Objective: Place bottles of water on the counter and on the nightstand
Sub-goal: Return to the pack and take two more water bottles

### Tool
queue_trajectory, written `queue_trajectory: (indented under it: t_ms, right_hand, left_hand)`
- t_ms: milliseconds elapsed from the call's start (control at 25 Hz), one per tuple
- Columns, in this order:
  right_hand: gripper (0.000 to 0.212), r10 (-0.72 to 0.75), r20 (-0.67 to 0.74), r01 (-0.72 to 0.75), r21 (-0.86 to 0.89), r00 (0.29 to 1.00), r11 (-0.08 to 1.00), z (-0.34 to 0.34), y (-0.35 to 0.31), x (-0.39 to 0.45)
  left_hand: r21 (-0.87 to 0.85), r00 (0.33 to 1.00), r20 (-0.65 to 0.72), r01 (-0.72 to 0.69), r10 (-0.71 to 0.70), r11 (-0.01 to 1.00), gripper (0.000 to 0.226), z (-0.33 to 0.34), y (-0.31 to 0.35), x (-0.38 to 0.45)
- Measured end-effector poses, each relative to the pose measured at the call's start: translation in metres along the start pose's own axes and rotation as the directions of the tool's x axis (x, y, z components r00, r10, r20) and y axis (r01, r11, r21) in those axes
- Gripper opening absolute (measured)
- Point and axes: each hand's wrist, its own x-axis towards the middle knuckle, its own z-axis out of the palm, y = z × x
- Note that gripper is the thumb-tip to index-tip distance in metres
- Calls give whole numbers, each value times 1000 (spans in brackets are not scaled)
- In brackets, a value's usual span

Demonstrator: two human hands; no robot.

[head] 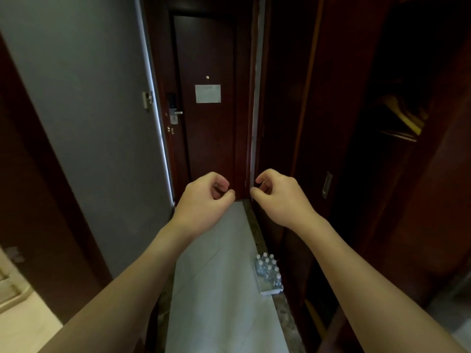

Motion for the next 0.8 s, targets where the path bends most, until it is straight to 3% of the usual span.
queue_trajectory:
  t_ms: [280, 480, 800]
  right_hand:
    - [33, 100, -59, -102, -25, 993, 995, 63, 61, 133]
    - [32, 188, -112, -191, -16, 976, 982, 84, 100, 232]
    - [30, 305, -175, -314, -30, 936, 949, 139, 244, 353]
  left_hand:
    - [-86, 995, 77, -62, 68, 994, 16, 74, -84, 150]
    - [-131, 969, 220, -87, 115, 988, 28, 142, -119, 260]
    - [-163, 948, 303, -46, 95, 986, 28, 264, -193, 386]
